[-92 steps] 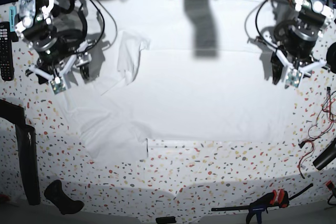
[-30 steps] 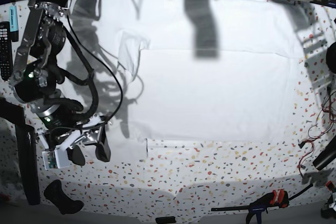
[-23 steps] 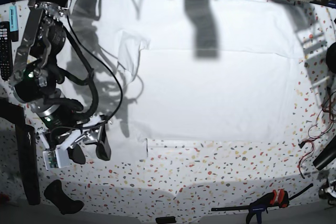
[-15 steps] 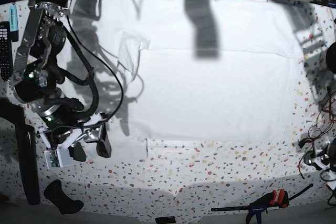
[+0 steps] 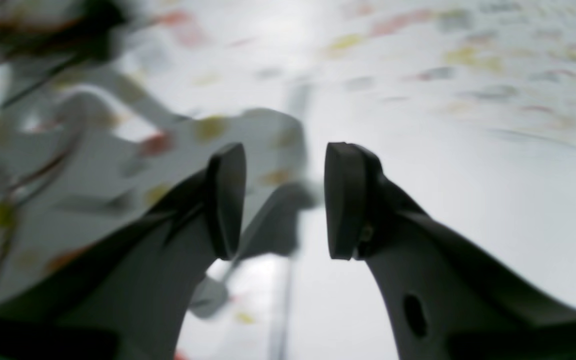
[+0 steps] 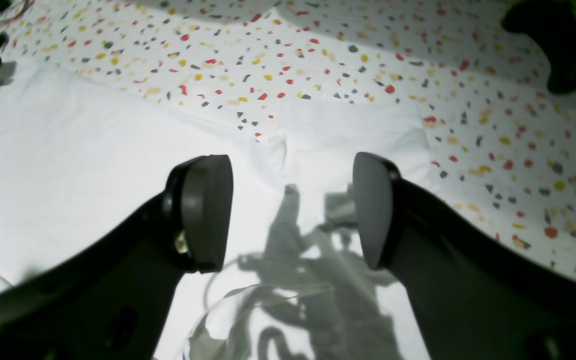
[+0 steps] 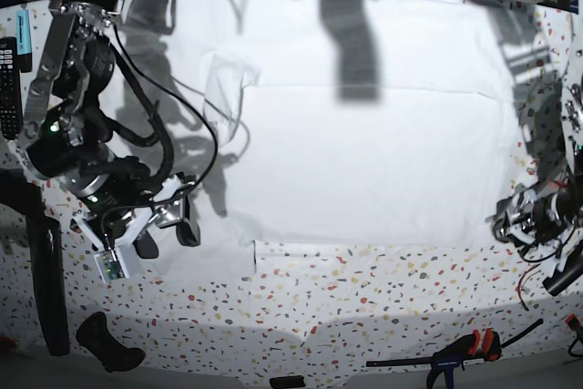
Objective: Fold the T-shirt properly
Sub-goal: 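Lower both grippers to opposite side edges of the folded white shirt, then close both grippers on the shirt's side edges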
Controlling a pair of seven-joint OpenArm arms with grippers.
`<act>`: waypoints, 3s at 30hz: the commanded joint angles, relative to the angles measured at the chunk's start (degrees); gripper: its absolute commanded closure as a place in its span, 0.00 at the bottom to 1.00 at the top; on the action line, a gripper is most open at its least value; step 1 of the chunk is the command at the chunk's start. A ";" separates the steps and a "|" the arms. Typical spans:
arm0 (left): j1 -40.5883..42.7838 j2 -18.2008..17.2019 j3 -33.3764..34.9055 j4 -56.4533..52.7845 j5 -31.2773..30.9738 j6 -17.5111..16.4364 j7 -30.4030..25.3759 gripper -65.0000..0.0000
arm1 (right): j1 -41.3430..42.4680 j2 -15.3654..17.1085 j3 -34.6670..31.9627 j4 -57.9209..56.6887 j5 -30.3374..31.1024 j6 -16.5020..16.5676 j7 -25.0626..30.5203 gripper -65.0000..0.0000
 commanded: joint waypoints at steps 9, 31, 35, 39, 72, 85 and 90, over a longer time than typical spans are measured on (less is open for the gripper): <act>-0.15 -0.63 -0.11 0.79 -3.91 -0.66 -4.42 0.60 | 1.09 0.50 0.24 1.01 0.57 0.70 0.46 0.43; 3.45 -0.28 -0.11 0.79 -10.69 -3.72 0.55 0.60 | 1.11 0.50 0.24 1.01 3.17 0.72 -0.57 0.43; 3.13 -0.09 -0.11 0.79 -12.48 -3.74 0.52 0.60 | 1.11 0.50 0.24 1.01 3.15 0.72 -0.57 0.43; 3.17 1.20 -0.11 0.79 -12.44 -3.91 0.55 0.60 | 1.11 0.50 0.24 1.01 3.15 0.72 -0.57 0.43; 2.36 4.28 -0.11 0.90 -4.94 -3.06 -7.26 1.00 | 1.14 0.50 0.24 0.98 1.03 0.66 -1.97 0.43; 2.36 4.28 -0.11 0.90 -4.96 -3.06 -5.73 1.00 | 14.21 3.17 0.24 -25.22 -12.22 -2.60 -2.54 0.43; 2.36 4.28 -0.11 0.90 -4.96 -3.06 -5.75 1.00 | 24.74 5.57 0.24 -41.22 -11.74 -2.60 -2.82 0.43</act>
